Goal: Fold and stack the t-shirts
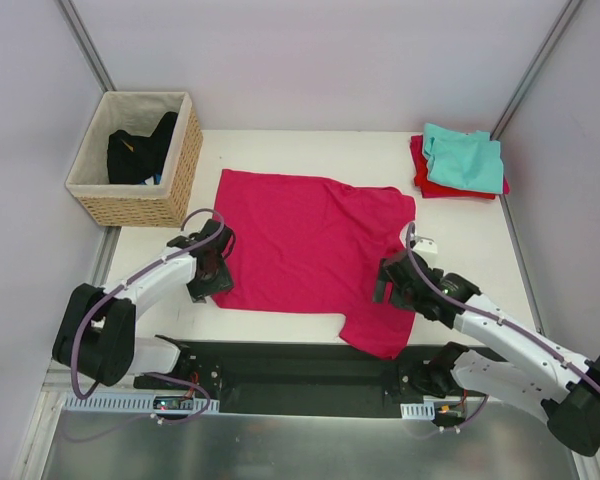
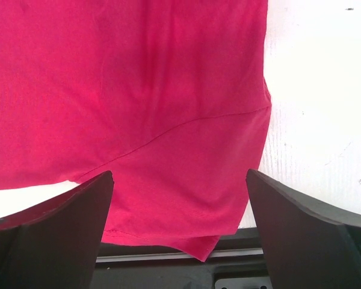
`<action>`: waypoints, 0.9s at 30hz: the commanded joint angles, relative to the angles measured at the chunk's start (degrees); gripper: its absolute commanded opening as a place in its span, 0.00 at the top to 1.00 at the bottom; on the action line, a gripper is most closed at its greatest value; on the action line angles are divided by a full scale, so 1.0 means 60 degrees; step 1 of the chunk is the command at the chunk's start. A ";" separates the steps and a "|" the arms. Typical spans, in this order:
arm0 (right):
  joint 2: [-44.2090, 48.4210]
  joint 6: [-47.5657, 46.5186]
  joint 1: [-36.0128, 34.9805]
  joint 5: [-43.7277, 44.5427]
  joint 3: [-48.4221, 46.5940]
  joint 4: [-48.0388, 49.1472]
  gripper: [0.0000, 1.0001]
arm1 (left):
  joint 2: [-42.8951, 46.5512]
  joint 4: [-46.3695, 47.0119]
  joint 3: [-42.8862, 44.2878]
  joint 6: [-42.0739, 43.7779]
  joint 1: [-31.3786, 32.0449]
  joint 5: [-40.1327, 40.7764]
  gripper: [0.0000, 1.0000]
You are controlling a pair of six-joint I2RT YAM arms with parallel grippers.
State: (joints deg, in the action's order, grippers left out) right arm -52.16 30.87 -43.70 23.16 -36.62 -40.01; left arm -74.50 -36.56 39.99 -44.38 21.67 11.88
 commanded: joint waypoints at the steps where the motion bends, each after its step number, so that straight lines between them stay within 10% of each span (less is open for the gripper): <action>1: 0.0417 0.0113 -0.0040 0.0096 0.0127 -0.0436 0.04 | -0.0414 0.0160 0.0337 -0.0103 -0.0125 0.0320 0.53; 8: 0.0798 0.0157 -0.0026 -0.0036 0.0361 -0.0685 0.04 | -0.0738 0.0248 0.0367 -0.0133 -0.0301 0.0408 1.00; 27: 0.0753 0.1342 -0.1942 -0.1530 0.0859 -0.2573 0.03 | -0.0182 0.0277 0.0382 -0.0045 -0.0301 0.0422 1.00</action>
State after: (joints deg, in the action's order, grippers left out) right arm -48.99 33.43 -51.48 14.63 -32.62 -48.86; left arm -77.78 -34.48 40.80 -44.56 20.51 12.71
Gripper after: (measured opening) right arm 0.966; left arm 0.009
